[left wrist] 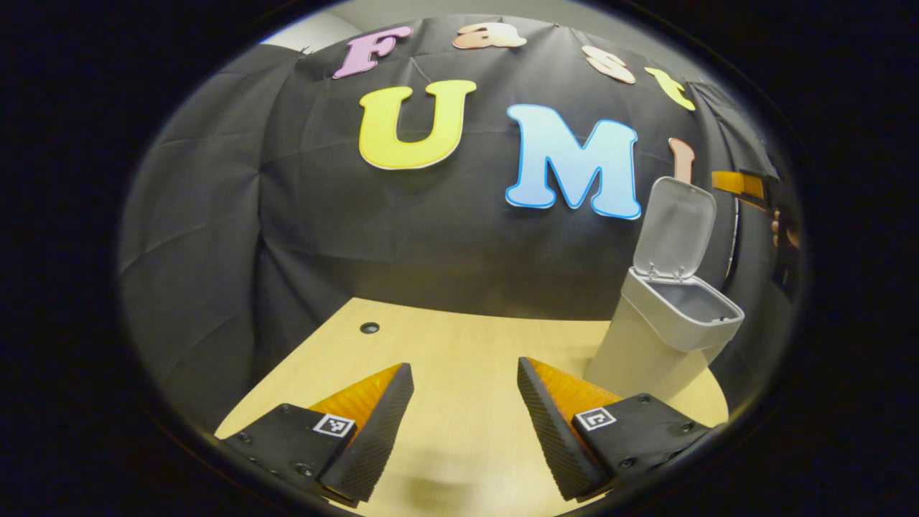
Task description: Press the lid of the desktop garbage bin to open it, pick up the crumpled paper on the desktop and throw it into the bin, then pick up the pop can on the desktop and drop it into the bin, and finally close the garbage bin lid.
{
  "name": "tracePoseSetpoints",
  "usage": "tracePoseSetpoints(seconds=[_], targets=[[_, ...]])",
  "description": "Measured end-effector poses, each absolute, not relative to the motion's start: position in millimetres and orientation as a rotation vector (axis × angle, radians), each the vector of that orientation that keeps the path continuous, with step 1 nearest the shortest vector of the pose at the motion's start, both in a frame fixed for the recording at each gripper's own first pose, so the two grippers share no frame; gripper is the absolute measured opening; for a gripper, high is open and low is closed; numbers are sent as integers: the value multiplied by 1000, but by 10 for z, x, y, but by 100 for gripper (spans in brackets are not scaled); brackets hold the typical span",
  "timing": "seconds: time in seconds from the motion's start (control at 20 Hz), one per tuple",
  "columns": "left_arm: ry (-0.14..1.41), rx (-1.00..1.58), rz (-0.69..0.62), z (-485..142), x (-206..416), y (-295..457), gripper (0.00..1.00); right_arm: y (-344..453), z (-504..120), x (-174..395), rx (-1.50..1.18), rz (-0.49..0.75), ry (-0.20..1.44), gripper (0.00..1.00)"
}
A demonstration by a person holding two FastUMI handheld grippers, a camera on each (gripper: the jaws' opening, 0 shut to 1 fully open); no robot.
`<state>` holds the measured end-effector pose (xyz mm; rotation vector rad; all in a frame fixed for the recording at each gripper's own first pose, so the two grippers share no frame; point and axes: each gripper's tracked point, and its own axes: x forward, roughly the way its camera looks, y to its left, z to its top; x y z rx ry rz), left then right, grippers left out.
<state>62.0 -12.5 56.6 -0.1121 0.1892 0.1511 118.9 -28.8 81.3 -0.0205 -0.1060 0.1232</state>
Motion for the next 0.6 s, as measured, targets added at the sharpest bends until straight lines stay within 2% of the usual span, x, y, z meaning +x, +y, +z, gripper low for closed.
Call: tracePoseSetpoints(seconds=[0.3,0.35,0.4,0.45,0.6], targets=[[189,-124,185,536,426,-13,96,-310,1130,1422,-66,123,-160,94],[188,-128,192,532,384,6,91,-291,1169,1450,-68,128,-165,95],[188,-130,199,533,362,12,99,-265,1188,1495,-67,135,-165,94],[187,-132,206,530,321,33,95,-240,1191,1539,-67,141,-164,94],[181,-138,227,542,205,88,95,-272,1186,1737,-80,144,-145,94]])
